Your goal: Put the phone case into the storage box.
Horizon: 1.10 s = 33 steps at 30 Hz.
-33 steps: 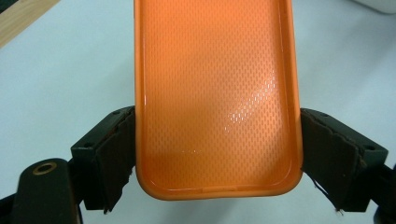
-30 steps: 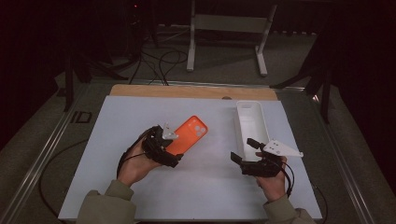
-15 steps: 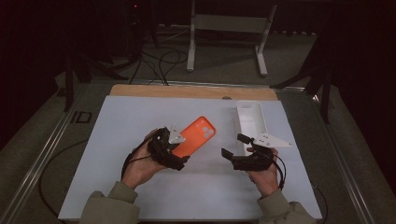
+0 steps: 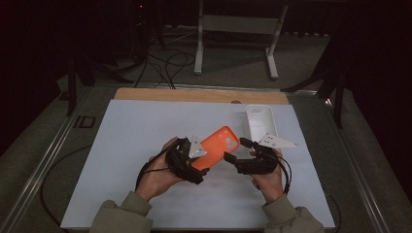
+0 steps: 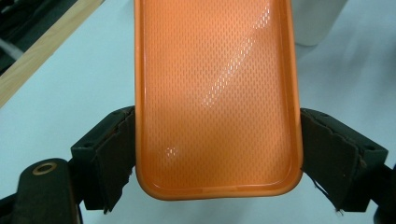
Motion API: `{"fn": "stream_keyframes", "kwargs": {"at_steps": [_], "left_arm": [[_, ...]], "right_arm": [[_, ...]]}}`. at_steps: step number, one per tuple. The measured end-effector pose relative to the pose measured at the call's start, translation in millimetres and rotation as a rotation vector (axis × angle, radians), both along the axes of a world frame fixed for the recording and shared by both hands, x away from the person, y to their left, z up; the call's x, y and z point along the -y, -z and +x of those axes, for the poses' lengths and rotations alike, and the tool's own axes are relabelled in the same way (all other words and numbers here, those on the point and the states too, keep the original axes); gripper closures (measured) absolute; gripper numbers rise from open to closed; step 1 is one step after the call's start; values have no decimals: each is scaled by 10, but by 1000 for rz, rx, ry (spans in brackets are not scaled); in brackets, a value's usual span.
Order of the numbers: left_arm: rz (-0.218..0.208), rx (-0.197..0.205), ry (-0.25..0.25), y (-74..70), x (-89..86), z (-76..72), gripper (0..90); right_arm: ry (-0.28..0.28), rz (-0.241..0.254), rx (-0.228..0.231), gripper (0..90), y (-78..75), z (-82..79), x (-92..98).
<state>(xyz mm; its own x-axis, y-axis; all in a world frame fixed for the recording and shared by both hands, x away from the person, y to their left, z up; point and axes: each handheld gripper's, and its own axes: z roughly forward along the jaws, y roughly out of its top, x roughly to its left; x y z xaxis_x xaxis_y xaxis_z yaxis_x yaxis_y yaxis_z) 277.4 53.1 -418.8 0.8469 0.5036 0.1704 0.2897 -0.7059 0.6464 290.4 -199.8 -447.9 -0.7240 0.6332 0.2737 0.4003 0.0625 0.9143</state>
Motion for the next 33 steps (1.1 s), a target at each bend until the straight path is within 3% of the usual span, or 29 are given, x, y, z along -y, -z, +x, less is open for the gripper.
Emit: {"fn": "stream_keyframes", "kwargs": {"at_steps": [5, 10, 14, 17, 19, 22, 25, 28, 33], "left_arm": [[-15, 10, 18, -19, 47, -30, 167], [-38, 16, 33, -30, 87, -49, 166], [-38, 17, 40, -17, 110, -54, 166], [-50, 12, 40, -8, 109, -49, 165], [-49, 11, 40, -2, 114, -48, 165], [-15, 12, 43, 44, 145, -47, 165], [-1, 1, 43, 74, 157, -33, 164], [25, 25, 30, 103, 189, -41, 160], [38, 14, 16, 132, 204, -29, 130]], "right_arm": [[-17, 16, -25, 98, 3, 29, -39], [-45, 77, -100, 161, 27, 59, -63], [-74, 99, -135, 316, 18, 54, -85], [-57, 111, -193, 463, 9, 64, -103], [-76, 134, -228, 542, 16, 70, -109], [-85, 142, -243, 690, 12, 59, -127], [-92, 148, -267, 755, -11, 48, -146], [-62, 108, -261, 806, -37, 23, -184], [-42, 116, -266, 854, -46, 15, -194]]}}
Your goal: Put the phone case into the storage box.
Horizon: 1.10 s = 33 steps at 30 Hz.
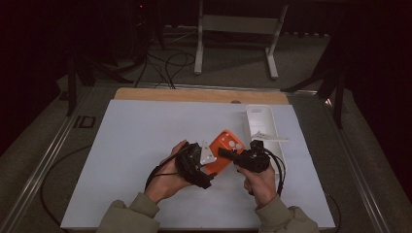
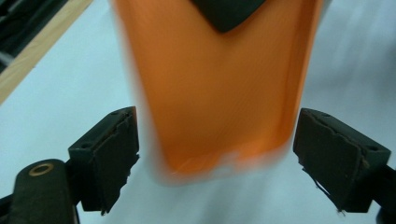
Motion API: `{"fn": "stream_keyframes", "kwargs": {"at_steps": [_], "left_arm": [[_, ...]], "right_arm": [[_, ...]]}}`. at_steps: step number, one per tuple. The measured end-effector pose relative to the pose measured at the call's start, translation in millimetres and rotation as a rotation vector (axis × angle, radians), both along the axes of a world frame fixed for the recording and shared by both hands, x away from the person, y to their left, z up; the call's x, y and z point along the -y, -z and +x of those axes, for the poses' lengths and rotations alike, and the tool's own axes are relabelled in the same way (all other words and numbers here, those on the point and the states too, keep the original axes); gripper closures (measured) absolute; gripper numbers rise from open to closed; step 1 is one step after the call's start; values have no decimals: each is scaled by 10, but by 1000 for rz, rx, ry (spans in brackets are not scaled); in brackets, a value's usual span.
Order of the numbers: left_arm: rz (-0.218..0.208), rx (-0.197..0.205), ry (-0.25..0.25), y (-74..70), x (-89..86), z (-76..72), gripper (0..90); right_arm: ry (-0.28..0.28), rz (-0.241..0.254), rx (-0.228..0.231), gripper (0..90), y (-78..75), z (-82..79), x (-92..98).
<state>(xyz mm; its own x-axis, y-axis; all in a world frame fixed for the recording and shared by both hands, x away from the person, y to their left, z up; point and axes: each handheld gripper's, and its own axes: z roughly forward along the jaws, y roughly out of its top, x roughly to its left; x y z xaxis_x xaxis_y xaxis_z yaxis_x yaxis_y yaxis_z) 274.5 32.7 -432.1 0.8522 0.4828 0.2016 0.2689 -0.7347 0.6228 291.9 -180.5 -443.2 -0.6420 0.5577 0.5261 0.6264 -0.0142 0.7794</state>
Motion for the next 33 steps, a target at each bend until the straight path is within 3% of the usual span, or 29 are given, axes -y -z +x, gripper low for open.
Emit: {"fn": "stream_keyframes", "kwargs": {"at_steps": [5, 19, 28, 33], "left_arm": [[-27, -11, -12, -14, -61, 20, 92], [-140, -89, 0, -81, -247, 92, 86], [-189, -147, 43, -59, -298, 115, 87], [-197, -170, 80, -52, -290, 111, 88]], "right_arm": [[7, -32, 30, 859, -24, -27, -14], [-11, -38, 49, 857, -22, -25, 19], [-28, -12, 58, 856, -36, -42, 54], [-77, -2, 94, 856, -69, -76, 48]]}}
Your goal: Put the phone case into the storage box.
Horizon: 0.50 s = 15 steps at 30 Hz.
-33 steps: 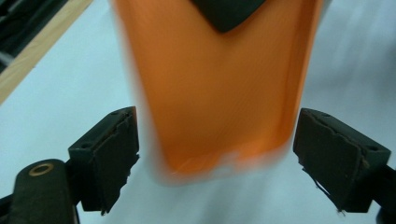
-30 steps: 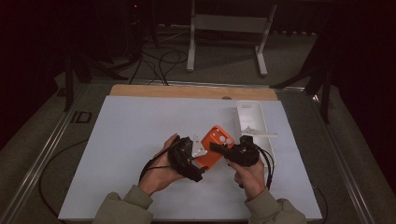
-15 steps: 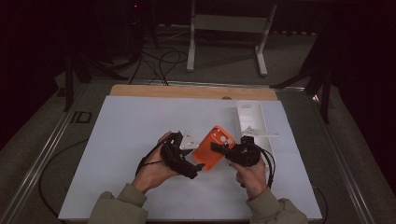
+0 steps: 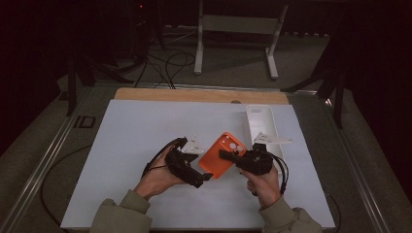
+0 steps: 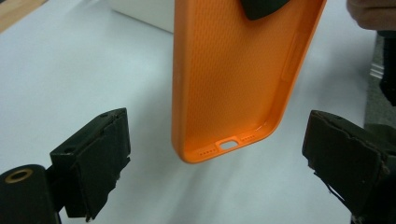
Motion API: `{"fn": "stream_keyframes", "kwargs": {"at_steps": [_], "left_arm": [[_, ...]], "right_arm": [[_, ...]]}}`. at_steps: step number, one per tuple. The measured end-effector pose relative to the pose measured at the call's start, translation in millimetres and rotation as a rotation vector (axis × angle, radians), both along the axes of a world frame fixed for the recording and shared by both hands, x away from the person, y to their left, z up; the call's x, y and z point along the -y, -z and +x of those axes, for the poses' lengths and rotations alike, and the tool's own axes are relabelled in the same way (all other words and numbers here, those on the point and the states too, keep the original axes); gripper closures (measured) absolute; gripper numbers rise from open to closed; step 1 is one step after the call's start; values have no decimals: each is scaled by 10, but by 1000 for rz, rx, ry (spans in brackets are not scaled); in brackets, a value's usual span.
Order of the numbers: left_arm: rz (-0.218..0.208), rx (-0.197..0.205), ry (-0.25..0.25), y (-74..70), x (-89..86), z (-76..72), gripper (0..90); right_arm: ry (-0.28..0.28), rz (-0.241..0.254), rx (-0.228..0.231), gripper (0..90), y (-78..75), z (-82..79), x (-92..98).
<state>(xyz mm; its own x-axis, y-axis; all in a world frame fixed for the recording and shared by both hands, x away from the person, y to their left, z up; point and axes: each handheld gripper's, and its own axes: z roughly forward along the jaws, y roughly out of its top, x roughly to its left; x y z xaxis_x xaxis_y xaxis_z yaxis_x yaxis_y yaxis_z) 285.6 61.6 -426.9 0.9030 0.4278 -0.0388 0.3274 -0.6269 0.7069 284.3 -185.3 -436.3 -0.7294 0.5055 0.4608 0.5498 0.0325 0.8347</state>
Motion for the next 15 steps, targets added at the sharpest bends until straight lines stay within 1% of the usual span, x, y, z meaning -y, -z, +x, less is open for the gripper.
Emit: {"fn": "stream_keyframes", "kwargs": {"at_steps": [1, 2, 4, 6, 8, 9, 10, 11, 12, 13, 14, 15], "left_arm": [[0, 0, 0, 0, 0, 0, 88], [-3, -3, 5, 4, 7, -4, 89], [-4, -10, 17, 9, 8, -5, 92], [-7, -13, 18, 15, 9, -8, 101], [-15, -19, 25, 25, 7, -10, 126], [-15, -19, 25, 25, 7, -10, 139], [-22, -26, 37, 34, 0, -10, 158], [-22, -26, 37, 34, 0, -10, 163], [-32, -38, 47, 46, -7, -12, 177], [-32, -38, 47, 46, -7, -12, 192], [-38, -48, 60, 52, -15, -10, 212], [-38, -48, 60, 52, -15, -10, 237]], "right_arm": [[0, 0, 0, 856, 0, 0, 0], [-22, 0, 10, 856, -10, -12, -8], [-47, 6, 21, 856, -17, -22, -17], [-64, 3, 32, 855, -26, -35, -26], [-86, 11, 43, 855, -31, -41, -31], [-86, 11, 43, 855, -31, -41, -31], [-109, 22, 47, 856, -38, -47, -33], [-119, 27, 56, 856, -38, -49, -32], [-126, 29, 59, 856, -40, -52, -32], [-126, 29, 59, 856, -40, -52, -32], [-144, 36, 67, 857, -45, -60, -30], [-144, 36, 67, 857, -45, -60, -30]]}}
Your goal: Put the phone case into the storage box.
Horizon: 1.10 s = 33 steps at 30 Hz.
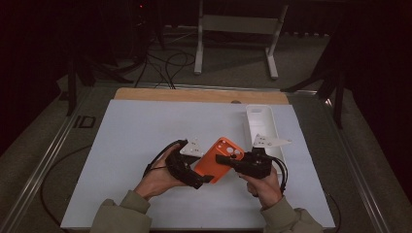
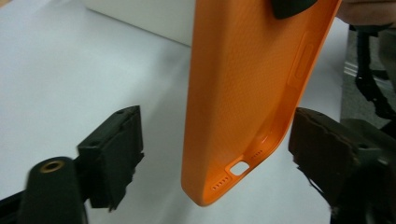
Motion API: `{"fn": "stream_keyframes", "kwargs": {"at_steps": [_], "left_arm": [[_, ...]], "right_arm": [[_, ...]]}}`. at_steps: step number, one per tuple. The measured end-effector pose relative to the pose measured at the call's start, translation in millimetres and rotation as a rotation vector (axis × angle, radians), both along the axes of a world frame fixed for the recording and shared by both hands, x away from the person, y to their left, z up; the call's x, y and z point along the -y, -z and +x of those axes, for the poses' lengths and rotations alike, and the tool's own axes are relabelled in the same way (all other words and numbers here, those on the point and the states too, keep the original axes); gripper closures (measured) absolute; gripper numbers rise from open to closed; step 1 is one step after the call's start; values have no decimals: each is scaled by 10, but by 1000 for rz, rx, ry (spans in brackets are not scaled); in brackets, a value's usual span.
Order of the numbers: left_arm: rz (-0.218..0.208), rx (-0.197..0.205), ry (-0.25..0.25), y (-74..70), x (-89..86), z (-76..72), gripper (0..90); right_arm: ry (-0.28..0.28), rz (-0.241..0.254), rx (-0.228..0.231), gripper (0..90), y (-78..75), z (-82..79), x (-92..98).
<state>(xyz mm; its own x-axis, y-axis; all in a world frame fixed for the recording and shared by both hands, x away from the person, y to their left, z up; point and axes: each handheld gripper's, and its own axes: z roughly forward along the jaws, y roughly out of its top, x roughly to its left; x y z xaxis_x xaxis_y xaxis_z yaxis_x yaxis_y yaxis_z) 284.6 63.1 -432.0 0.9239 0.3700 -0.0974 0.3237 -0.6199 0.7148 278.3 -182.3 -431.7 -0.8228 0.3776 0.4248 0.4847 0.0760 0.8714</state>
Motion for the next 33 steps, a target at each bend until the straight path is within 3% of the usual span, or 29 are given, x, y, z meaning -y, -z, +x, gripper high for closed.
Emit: {"fn": "stream_keyframes", "kwargs": {"at_steps": [7, 13, 21, 26, 30, 32, 33], "left_arm": [[-32, -40, 58, 6, -2, -6, 427], [-66, -66, 111, 9, -27, -10, 631], [-74, -83, 152, 16, -36, -12, 768], [-98, -91, 175, 14, -47, -22, 848], [-96, -82, 170, 11, -44, -24, 857], [-92, -73, 161, 9, -44, -24, 858], [-89, -66, 148, 11, -54, -20, 858]], "right_arm": [[-68, 21, 21, 857, -4, -14, -12], [-89, 24, 27, 857, 7, -6, 6], [-122, 41, 16, 840, 40, 24, 41], [-150, 68, 6, 770, 63, 51, 72], [-140, 59, 9, 728, 61, 48, 78], [-116, 48, 15, 674, 59, 44, 77], [-94, 43, 22, 603, 55, 43, 81]]}}
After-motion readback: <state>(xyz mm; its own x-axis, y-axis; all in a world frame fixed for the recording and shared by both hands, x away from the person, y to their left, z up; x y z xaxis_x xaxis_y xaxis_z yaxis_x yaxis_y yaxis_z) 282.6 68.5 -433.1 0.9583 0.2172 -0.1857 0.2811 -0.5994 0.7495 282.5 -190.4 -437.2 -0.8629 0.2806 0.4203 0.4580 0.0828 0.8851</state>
